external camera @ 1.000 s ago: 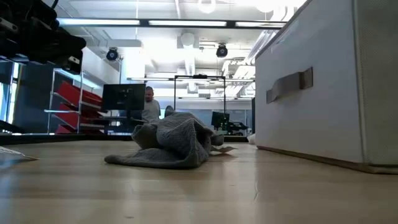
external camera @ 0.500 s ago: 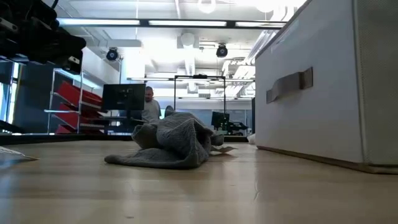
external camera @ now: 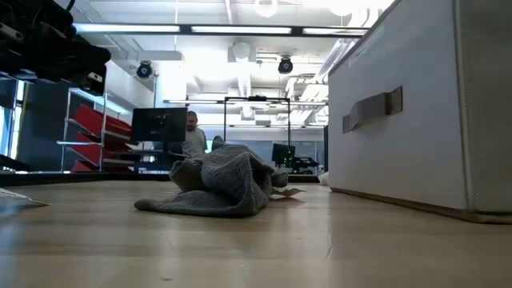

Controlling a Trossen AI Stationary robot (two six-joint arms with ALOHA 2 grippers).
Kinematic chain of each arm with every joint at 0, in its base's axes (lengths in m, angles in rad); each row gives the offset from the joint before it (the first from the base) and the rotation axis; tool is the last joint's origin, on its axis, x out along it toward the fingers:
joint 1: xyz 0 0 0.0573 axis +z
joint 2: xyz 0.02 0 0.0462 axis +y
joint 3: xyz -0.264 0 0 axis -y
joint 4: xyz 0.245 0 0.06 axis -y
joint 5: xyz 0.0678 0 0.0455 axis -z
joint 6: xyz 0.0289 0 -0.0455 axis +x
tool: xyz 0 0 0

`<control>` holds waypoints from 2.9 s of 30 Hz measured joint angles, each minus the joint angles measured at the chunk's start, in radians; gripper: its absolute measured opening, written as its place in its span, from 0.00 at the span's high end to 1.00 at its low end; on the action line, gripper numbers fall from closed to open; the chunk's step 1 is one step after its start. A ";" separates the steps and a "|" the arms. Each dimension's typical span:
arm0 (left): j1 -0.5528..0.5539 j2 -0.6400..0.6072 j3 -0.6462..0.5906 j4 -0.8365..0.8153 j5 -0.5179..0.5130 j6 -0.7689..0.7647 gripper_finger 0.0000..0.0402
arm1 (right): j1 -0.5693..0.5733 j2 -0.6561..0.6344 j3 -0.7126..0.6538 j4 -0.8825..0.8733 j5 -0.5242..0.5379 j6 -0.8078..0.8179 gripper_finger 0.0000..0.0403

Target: Fold towel

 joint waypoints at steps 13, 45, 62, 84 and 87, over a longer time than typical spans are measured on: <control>0.000 0.004 0.076 0.217 -0.307 -0.134 1.00 | 0.000 0.030 0.042 0.169 0.222 0.012 1.00; 0.029 0.860 1.224 -0.808 -0.538 0.053 1.00 | -0.003 1.100 1.505 -1.151 0.376 0.252 1.00; 0.030 0.916 1.227 -0.666 -0.411 -0.073 1.00 | -0.003 1.222 1.527 -1.029 0.203 0.341 1.00; 0.042 0.912 1.227 -0.635 -0.595 -0.150 0.94 | -0.031 1.209 1.527 -1.131 0.209 0.631 1.00; 0.042 0.911 1.227 -0.639 -0.594 -0.150 0.88 | -0.044 1.208 1.527 -1.160 0.210 0.662 1.00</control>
